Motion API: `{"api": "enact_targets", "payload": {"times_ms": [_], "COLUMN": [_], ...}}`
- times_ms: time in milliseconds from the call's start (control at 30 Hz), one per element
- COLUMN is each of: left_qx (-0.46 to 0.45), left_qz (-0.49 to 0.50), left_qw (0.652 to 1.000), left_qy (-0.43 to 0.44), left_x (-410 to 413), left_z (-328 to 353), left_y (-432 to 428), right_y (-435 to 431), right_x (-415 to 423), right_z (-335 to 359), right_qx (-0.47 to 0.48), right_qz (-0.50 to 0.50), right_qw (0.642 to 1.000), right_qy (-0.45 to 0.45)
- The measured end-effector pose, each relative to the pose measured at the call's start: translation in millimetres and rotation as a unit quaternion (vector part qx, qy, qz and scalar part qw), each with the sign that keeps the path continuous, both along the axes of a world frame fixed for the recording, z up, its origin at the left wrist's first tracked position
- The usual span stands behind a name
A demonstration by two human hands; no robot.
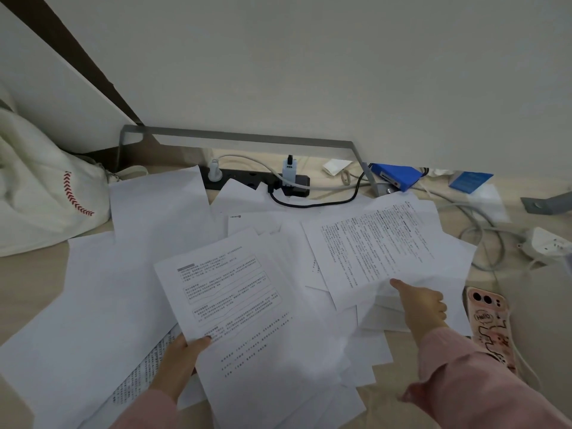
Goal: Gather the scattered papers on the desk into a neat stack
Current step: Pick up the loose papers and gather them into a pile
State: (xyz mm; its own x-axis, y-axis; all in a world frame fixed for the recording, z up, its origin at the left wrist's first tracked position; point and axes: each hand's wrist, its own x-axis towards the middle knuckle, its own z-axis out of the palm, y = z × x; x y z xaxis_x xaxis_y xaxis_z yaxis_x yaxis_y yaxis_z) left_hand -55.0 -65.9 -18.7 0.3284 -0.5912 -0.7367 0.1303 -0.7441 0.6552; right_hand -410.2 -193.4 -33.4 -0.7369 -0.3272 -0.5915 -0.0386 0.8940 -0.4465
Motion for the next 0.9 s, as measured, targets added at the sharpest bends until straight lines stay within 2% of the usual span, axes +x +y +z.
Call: {"api": "enact_targets", "payload": {"times_ms": [167, 333, 467, 667, 700, 733, 800, 833, 900], "left_qx": [0.005, 0.010, 0.006, 0.000, -0.002, -0.003, -0.001, 0.001, 0.006], "left_qz": [-0.002, 0.009, 0.001, -0.012, -0.017, -0.018, -0.020, -0.022, -0.031], "left_qw": [1.000, 1.000, 1.000, 0.997, 0.996, 0.996, 0.996, 0.996, 0.996], "left_qy": [0.006, 0.000, -0.031, -0.080, -0.083, -0.087, -0.086, -0.088, -0.082], "left_x": [5, 10, 15, 25, 26, 27, 28, 29, 30], "left_z": [-1, -9, -11, -3, -2, 0, 3, 3, 7], "left_y": [1, 1, 1, 2, 2, 3, 3, 3, 2], "right_y": [-2, 0, 10, 38, 41, 42, 54, 58, 70], "right_x": [5, 15, 2, -43, -45, -48, -49, -44, -28], "right_z": [3, 15, 33, 46, 47, 50, 46, 48, 51], "right_qx": [-0.078, -0.183, -0.271, -0.369, -0.361, -0.340, -0.306, -0.303, -0.295], "right_qz": [-0.005, 0.018, -0.043, -0.057, -0.053, -0.051, -0.036, -0.034, 0.068], "right_qw": [0.984, 0.973, 0.942, 0.900, 0.890, 0.868, 0.869, 0.852, 0.891], "right_qy": [-0.160, -0.138, -0.194, -0.225, -0.272, -0.358, -0.387, -0.425, -0.338]}}
